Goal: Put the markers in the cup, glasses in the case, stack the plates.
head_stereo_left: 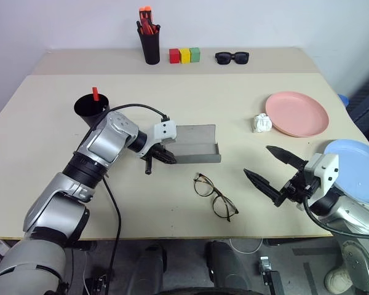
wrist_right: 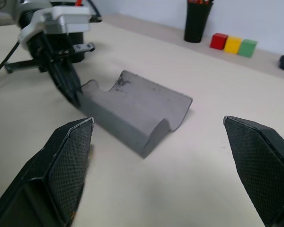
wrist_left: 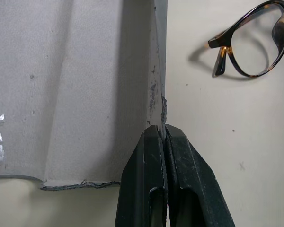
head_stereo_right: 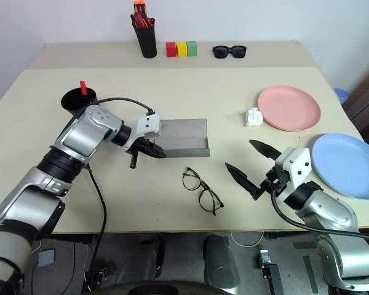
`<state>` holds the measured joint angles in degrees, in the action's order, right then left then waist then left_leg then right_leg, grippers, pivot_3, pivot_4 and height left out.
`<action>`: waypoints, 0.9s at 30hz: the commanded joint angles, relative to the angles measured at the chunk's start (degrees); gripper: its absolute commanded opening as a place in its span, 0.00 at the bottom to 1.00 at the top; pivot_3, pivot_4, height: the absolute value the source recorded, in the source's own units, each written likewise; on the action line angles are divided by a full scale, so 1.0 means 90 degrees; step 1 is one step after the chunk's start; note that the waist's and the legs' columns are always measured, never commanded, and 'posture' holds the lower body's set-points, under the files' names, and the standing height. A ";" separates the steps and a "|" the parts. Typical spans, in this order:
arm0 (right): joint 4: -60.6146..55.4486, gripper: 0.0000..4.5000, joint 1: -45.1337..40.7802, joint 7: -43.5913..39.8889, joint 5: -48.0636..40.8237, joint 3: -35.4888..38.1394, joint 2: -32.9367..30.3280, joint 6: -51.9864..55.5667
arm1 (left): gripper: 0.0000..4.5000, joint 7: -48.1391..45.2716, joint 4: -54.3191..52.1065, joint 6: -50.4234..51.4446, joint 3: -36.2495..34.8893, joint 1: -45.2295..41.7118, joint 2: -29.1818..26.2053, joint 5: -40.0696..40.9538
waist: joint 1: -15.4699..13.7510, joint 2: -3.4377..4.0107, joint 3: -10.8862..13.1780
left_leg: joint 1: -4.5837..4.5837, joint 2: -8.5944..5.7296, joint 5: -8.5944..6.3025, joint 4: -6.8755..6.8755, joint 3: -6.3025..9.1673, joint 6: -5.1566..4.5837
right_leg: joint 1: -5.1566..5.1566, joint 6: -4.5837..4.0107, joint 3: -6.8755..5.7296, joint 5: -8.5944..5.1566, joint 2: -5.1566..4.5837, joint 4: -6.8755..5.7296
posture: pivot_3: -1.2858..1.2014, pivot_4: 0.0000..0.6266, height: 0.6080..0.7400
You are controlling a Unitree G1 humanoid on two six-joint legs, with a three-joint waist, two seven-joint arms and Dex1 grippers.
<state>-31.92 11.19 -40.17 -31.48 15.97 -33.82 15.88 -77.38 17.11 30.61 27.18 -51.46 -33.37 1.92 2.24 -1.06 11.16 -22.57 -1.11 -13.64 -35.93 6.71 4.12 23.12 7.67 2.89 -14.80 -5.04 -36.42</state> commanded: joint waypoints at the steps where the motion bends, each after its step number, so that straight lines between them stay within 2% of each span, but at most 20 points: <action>1: -0.0281 1.00 0.0017 -0.0065 -0.0022 0.0024 -0.0091 -0.0046 | 0.01 -0.0042 -0.0304 -0.0001 -0.0195 0.0057 -0.0094 0.0060 | -0.0003 0.0000 0.0000 | 0.0000 0.0000 0.0000 0.0000 0.0000 0.0000 | 0.0000 0.0000 0.0000 0.0000 0.0000 -0.0001 | 0.52 0.24 1.00; 10: -0.0324 1.00 0.0089 -0.0252 -0.0149 -0.0049 -0.0218 0.0145 | 0.01 -0.0276 -0.0505 -0.0320 -0.0116 0.0274 -0.0230 0.0057 | -0.0006 0.0000 0.0000 | 0.0001 0.0000 0.0000 -0.0001 0.0000 0.0000 | -0.0001 0.0000 0.0000 0.0000 0.0000 -0.0001 | 0.52 0.24 1.00; 16: -0.0533 1.00 0.0210 -0.0314 -0.0313 -0.0142 -0.0277 0.0472 | 0.01 -0.0271 -0.0178 -0.0582 -0.0078 0.0125 -0.0103 -0.0067 | -0.0015 0.0001 -0.0001 | 0.0001 0.0000 0.0000 -0.0003 0.0000 -0.0001 | -0.0002 0.0000 0.0000 0.0000 0.0000 -0.0001 | 0.52 0.24 1.00; 27: -0.0628 1.00 0.0402 -0.0409 -0.0314 -0.0079 -0.0274 0.0516 | 0.01 -0.0096 0.0428 -0.0772 -0.0008 -0.0342 0.0642 -0.0252 | -0.0171 0.0000 0.0000 | 0.0002 -0.0001 -0.0002 -0.0019 -0.0001 -0.0004 | -0.0015 0.0000 -0.0001 0.0000 -0.0001 0.0002 | 0.52 0.24 1.00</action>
<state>-34.88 14.46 -43.46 -33.02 14.21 -35.53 20.75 -78.56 21.42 24.28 27.71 -52.79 -27.97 -0.09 0.70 -1.06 11.16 -22.54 -1.13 -13.67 -36.09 6.71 4.07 22.99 7.67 2.89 -14.80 -5.04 -36.40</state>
